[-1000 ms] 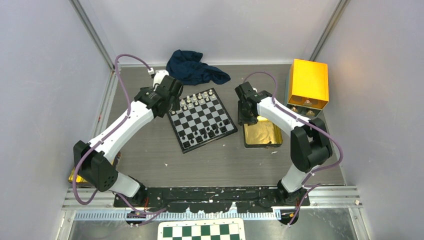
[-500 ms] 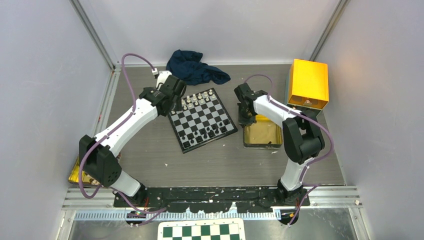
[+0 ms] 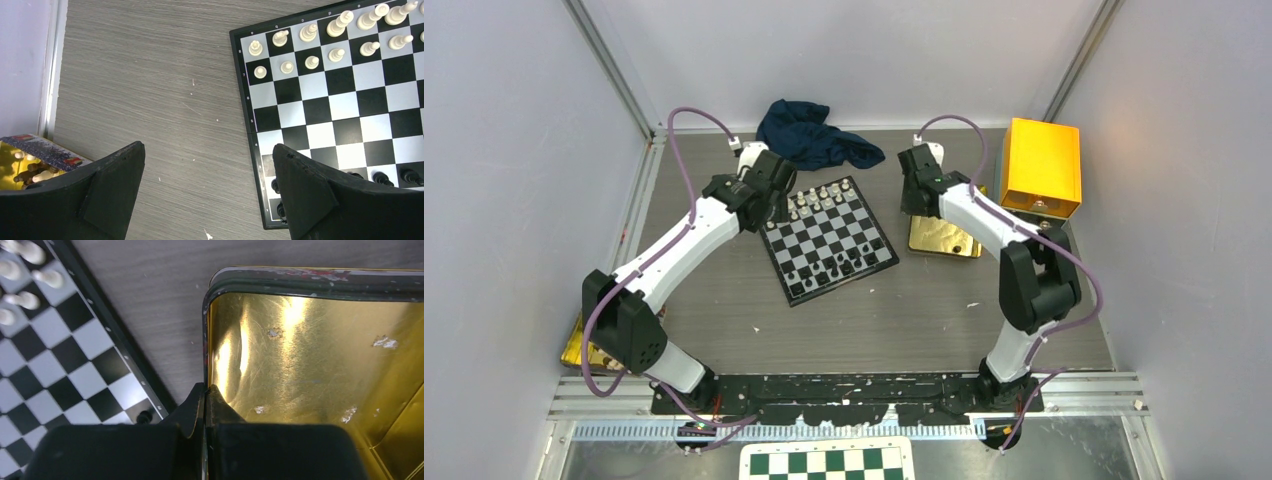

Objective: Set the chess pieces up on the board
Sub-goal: Adjust the storage box at the center of the board.

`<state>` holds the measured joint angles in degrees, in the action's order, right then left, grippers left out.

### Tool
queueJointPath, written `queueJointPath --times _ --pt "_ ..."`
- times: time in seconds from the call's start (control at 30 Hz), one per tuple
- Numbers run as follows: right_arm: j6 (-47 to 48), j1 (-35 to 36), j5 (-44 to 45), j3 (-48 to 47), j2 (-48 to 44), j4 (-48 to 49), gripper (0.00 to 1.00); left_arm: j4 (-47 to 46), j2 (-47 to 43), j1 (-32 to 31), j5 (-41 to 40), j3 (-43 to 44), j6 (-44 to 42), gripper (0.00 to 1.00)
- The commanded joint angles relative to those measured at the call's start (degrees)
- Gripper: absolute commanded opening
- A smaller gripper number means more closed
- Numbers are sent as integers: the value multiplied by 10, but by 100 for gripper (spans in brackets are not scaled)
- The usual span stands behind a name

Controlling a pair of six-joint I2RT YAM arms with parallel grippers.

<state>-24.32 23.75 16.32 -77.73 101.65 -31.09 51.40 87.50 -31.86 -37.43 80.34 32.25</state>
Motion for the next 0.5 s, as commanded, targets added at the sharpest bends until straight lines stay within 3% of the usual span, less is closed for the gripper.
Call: queueJointPath --times 0.0,0.2,0.37,0.47 --pt "12 -4 40 45 -104 176 1 -21 -13 3 -1 -6 -6 100" --pt "50 -4 67 112 -151 332 1 -22 -13 2 6 -9 -3 100" --pt "51 -4 67 89 -134 321 1 -21 -10 2 8 -7 -3 100" --pt "35 -4 67 43 -104 253 1 -21 -9 2 8 -4 -2 100"
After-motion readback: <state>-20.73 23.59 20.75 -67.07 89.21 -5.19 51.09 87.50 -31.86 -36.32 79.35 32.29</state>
